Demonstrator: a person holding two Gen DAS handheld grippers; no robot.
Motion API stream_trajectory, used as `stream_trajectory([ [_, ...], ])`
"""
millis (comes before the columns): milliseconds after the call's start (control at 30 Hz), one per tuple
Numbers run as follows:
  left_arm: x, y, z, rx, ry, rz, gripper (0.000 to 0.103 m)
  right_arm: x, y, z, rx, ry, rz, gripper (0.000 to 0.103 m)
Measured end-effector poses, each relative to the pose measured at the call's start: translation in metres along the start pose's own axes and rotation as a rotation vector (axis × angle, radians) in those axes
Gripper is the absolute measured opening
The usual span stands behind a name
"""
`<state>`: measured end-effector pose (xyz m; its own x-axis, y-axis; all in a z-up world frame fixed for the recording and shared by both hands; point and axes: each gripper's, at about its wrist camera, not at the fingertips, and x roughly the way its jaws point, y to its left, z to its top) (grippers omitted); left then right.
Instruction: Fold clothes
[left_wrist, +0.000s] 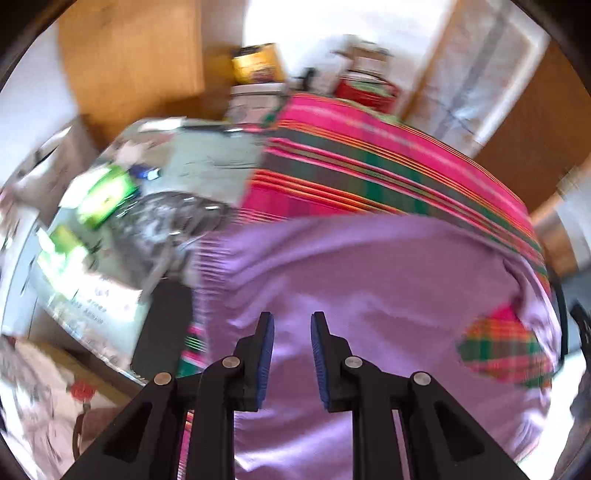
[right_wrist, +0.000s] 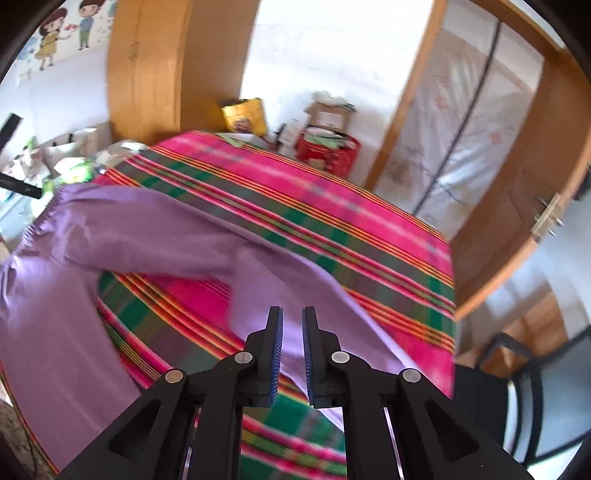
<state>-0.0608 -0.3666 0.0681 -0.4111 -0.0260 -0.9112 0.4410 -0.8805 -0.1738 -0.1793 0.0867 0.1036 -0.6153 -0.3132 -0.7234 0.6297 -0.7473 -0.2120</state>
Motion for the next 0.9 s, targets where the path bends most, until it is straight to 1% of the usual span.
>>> stream_trajectory([
  [67, 0.008, 0.018, 0.008, -0.069, 0.014, -0.040, 0.021, 0.008, 0.015, 0.013, -0.018, -0.016, 0.029, 0.011],
  [133, 0.015, 0.033, 0.016, -0.111, 0.027, -0.054, 0.021, 0.019, 0.028, 0.025, -0.027, -0.017, 0.078, 0.011],
  [300, 0.034, 0.060, 0.030, -0.190, 0.043, -0.088, 0.021, 0.058, 0.047, 0.064, 0.053, -0.025, 0.220, 0.014],
  [333, 0.038, 0.066, 0.034, -0.207, 0.049, -0.100, 0.021, 0.067, 0.051, 0.070, 0.045, -0.023, 0.225, 0.014],
  [433, 0.049, 0.077, 0.042, -0.245, 0.060, -0.115, 0.021, 0.093, 0.058, 0.083, 0.039, 0.020, 0.231, 0.015],
  [500, 0.059, 0.085, 0.047, -0.279, 0.077, -0.133, 0.021, 0.111, 0.057, 0.088, 0.048, 0.045, 0.214, 0.016],
  [567, 0.067, 0.090, 0.050, -0.311, 0.095, -0.166, 0.021, 0.127, 0.058, 0.092, 0.050, 0.070, 0.217, 0.020],
  [633, 0.075, 0.094, 0.051, -0.339, 0.115, -0.203, 0.021, 0.138, 0.061, 0.093, 0.037, 0.081, 0.233, 0.031],
  [733, 0.077, 0.098, 0.053, -0.368, 0.114, -0.266, 0.021, 0.157, 0.069, 0.094, -0.032, 0.119, 0.258, 0.032],
  [833, 0.077, 0.104, 0.055, -0.414, 0.094, -0.315, 0.021, 0.171, 0.074, 0.096, -0.079, 0.139, 0.241, 0.032],
  [900, 0.079, 0.105, 0.057, -0.424, 0.095, -0.320, 0.021, 0.181, 0.075, 0.095, -0.102, 0.154, 0.242, 0.032],
])
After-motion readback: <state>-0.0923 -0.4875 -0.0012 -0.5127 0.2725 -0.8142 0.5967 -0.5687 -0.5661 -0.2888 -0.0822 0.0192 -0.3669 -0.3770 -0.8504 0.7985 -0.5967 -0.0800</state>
